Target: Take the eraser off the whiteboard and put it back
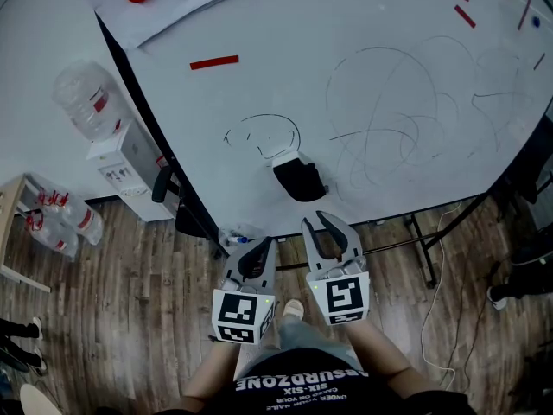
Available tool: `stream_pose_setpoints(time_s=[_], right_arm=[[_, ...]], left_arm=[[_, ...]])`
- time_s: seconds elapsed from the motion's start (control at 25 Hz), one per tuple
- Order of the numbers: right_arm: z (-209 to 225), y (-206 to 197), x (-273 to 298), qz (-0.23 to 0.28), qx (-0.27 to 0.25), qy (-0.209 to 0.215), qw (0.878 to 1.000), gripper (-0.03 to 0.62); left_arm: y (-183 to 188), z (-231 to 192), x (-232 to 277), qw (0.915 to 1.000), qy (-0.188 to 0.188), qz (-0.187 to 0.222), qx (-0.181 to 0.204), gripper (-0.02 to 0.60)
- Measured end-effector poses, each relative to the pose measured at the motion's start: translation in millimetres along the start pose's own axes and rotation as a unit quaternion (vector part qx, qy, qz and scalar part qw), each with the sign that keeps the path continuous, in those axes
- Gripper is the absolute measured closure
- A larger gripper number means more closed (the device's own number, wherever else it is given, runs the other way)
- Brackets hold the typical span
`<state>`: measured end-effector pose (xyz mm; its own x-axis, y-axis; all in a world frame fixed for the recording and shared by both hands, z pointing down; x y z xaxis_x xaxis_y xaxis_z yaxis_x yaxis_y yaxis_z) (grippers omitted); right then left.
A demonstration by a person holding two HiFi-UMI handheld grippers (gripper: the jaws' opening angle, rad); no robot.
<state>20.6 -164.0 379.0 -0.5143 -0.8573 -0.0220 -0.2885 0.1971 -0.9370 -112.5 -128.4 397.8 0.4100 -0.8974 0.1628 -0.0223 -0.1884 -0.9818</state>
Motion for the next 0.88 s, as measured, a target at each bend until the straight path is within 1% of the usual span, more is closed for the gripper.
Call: stream_pose_setpoints(time_s=[0.12, 0.28, 0.44, 0.56, 0.88], right_arm=[[-4, -2, -6, -0.006, 0.012, 0.005, 1.000, 0.540], [-10, -5, -11, -0.006, 0.026, 0.013, 1.000, 0.562], [-16, -7, -16, -0.022, 0.039, 0.021, 0.999, 0.580], [-20, -8, -19, -0.025, 0.043, 0.030, 0.998, 0.595], [-26, -6, -24, -0.025, 0.048, 0.043, 0.998, 0.595]], left_arm=[[-1, 2, -3, 1.0000, 0.001, 0.004, -0.002, 0.574], [-1, 5, -7, 1.0000, 0.001, 0.008, -0.004, 0.574], [-2, 6, -9, 0.9999, 0.001, 0.010, -0.006, 0.574], [-3, 7, -10, 0.9999, 0.001, 0.012, -0.009, 0.574], [-3, 9, -11, 0.9998, -0.002, 0.015, -0.012, 0.574]])
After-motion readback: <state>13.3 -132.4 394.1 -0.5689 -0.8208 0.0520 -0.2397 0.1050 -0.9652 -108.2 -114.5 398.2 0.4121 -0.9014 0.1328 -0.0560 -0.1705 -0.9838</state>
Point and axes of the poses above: the fingertips, and each gripper's own axes: x forward along the fingers, z to its right, y out of its top, the point moved 7 cm from there along -x, backward along the fingers, and after that the axes turned 7 degrees about -x, right-handed, at the moved point
